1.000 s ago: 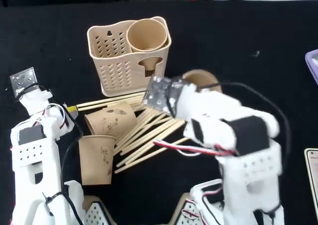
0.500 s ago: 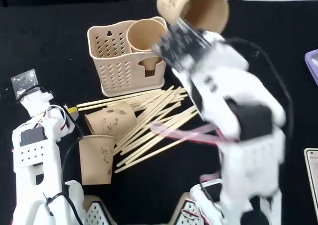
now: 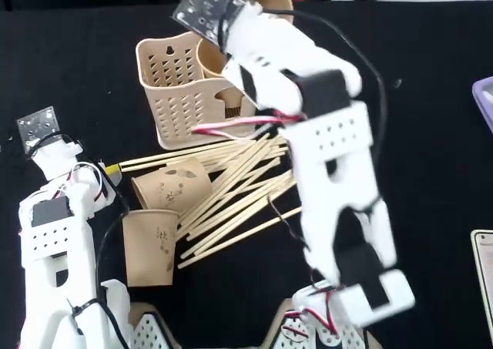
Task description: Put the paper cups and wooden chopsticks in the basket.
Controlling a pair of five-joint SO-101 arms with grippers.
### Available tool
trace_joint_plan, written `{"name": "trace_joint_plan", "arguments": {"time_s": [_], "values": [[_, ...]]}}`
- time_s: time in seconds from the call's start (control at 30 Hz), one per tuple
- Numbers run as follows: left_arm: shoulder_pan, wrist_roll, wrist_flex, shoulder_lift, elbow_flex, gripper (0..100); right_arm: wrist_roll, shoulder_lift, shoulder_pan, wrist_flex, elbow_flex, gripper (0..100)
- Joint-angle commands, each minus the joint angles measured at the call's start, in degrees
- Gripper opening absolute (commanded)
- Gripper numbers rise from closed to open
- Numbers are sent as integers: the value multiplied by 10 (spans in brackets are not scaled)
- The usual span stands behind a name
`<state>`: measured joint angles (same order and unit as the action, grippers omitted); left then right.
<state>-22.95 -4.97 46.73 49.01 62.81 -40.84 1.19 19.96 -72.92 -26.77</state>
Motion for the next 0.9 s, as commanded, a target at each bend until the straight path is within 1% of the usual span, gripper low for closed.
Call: {"name": "trace_joint_plan", "arguments": {"time_s": [0.0,0.27,0.4,0.73,0.87], "values": [[-3,-7,-5,12,-6,264,3,-41,3,-27,-73,11],[-3,-7,-5,12,-6,264,3,-59,3,-124,-224,11],[-3,-7,-5,12,-6,264,3,-64,6,-164,-271,11],[-7,-7,-4,12,-6,264,3,-98,6,-165,-250,11],[-7,-7,-4,12,-6,264,3,-93,19,-166,-251,11]]}}
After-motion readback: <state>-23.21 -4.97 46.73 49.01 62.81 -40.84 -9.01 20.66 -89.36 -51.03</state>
